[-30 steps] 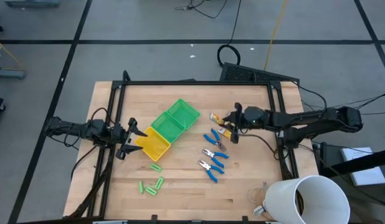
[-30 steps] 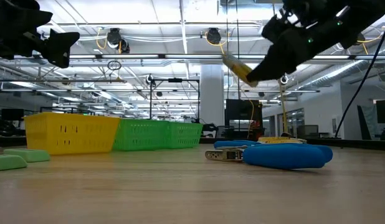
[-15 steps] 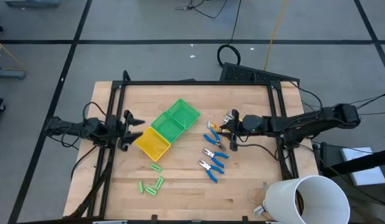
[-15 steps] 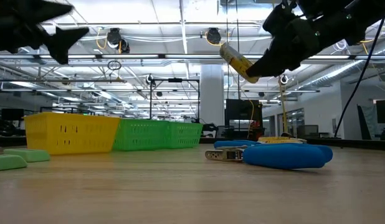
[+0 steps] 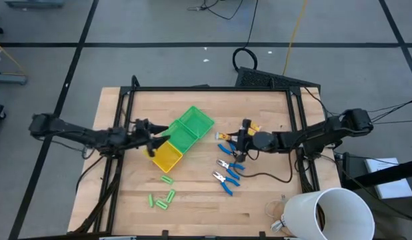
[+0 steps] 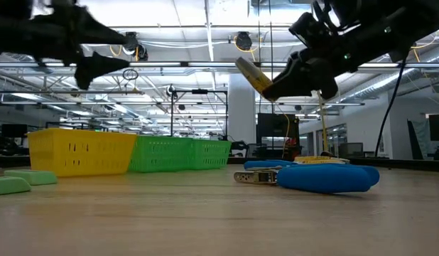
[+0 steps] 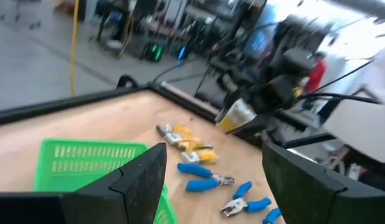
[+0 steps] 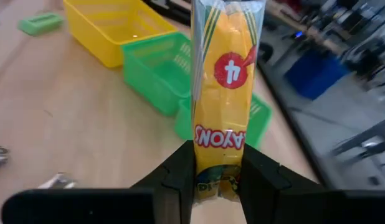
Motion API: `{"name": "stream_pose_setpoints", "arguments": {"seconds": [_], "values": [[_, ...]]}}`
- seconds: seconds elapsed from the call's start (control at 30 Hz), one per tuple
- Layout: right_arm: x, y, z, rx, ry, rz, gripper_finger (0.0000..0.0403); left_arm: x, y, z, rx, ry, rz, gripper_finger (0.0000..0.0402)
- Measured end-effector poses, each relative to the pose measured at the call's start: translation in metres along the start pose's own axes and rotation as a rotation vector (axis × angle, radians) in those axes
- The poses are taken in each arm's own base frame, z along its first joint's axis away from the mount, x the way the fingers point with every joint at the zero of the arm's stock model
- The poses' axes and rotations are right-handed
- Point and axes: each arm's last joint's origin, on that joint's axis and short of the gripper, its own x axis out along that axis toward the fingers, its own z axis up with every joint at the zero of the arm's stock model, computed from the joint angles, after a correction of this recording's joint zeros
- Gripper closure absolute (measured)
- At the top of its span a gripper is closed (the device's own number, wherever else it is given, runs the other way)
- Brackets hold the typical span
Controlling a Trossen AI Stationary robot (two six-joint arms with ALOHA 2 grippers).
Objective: Pick & Place School Supplies
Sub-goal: Put the crayon box into the top green bin
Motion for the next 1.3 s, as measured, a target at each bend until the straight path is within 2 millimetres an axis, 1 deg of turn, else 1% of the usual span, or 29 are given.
{"name": "stream_pose_setpoints", "arguments": {"seconds": [0.17, 0.3, 0.4, 0.57, 0.67, 0.73, 0.87, 0.97, 1.07, 1.2, 1.3], "values": [[-0.002, 0.001, 0.002, -0.082, 0.021, -0.092, 0.0314, 0.045, -0.022, 0.014, 0.059, 0.069, 0.049, 0.0133], [-0.003, 0.001, 0.002, -0.124, 0.039, -0.133, 0.0314, 0.087, -0.041, 0.022, 0.174, 0.115, 0.020, 0.0133], [-0.004, 0.002, 0.002, -0.154, 0.054, -0.167, 0.0314, 0.118, -0.054, 0.026, 0.204, 0.128, 0.012, 0.0133], [-0.007, 0.005, 0.004, -0.228, 0.085, -0.230, 0.0314, 0.163, -0.067, 0.027, 0.190, 0.136, 0.020, 0.0133], [-0.009, 0.007, 0.005, -0.254, 0.092, -0.261, 0.0314, 0.185, -0.073, 0.025, 0.192, 0.167, -0.021, 0.0133], [-0.010, 0.008, 0.007, -0.265, 0.089, -0.274, 0.0314, 0.198, -0.075, 0.024, 0.182, 0.196, -0.016, 0.0133], [-0.012, 0.011, 0.006, -0.277, 0.111, -0.308, 0.0314, 0.215, -0.075, 0.023, 0.154, 0.243, 0.047, 0.0133], [-0.014, 0.012, 0.006, -0.287, 0.130, -0.336, 0.0314, 0.221, -0.074, 0.025, 0.137, 0.252, 0.071, 0.0133], [-0.014, 0.012, 0.005, -0.289, 0.141, -0.345, 0.0314, 0.222, -0.073, 0.026, 0.134, 0.244, 0.086, 0.0133], [-0.015, 0.014, 0.007, -0.276, 0.130, -0.342, 0.0314, 0.220, -0.072, 0.029, 0.184, 0.227, 0.132, 0.0133], [-0.016, 0.015, 0.008, -0.273, 0.122, -0.340, 0.0314, 0.220, -0.069, 0.033, 0.175, 0.217, 0.145, 0.0133]]}}
